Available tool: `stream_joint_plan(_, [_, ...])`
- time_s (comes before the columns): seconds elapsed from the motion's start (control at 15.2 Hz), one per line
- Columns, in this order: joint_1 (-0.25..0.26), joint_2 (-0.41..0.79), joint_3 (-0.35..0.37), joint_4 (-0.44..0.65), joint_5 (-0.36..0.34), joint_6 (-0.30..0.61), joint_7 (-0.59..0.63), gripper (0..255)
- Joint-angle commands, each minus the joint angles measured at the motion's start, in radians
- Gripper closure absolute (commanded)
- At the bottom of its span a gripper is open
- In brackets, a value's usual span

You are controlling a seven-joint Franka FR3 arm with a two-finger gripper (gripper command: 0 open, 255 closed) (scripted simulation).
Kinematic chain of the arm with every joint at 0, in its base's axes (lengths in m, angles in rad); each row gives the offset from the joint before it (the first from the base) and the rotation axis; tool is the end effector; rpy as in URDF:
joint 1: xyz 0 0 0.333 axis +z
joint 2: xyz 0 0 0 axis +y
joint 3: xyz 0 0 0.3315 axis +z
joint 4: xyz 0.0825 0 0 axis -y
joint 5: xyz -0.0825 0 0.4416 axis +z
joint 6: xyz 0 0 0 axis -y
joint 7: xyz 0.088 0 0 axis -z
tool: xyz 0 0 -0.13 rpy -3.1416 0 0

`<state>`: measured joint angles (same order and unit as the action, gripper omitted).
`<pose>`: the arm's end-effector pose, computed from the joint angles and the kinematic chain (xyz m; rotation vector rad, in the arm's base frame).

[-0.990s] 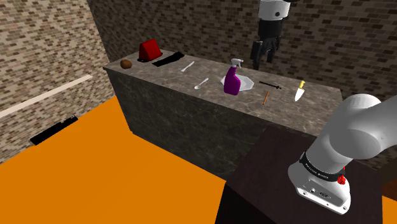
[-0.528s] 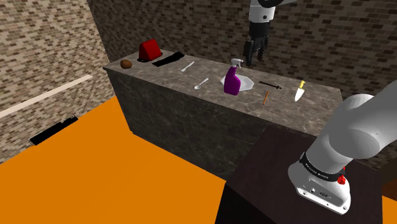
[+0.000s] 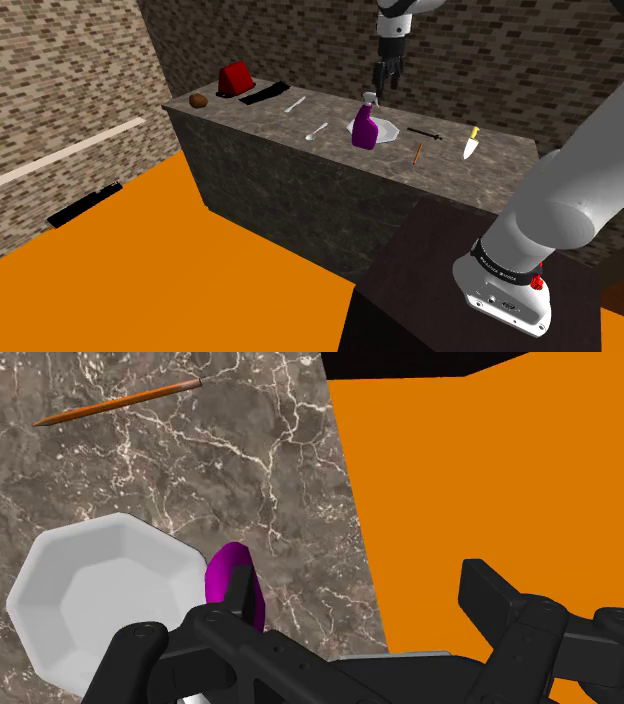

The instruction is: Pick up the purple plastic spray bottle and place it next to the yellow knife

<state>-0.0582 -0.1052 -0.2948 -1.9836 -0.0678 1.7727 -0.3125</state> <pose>0.5289 -0.2065 0.4751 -3.1336 0.0314 0.1809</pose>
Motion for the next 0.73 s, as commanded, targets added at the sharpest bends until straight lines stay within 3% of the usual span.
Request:
stream_joint_plan(0.0, [-0.011, 0.082, -0.021, 0.073, 0.021, 0.002, -0.059, 0])
stream_joint_plan(0.53, [-0.090, 0.442, -0.049, 0.452, 0.133, -0.057, -0.251, 0])
stream_joint_plan(0.66, [-0.099, 0.470, -0.046, 0.473, 0.141, -0.052, -0.262, 0])
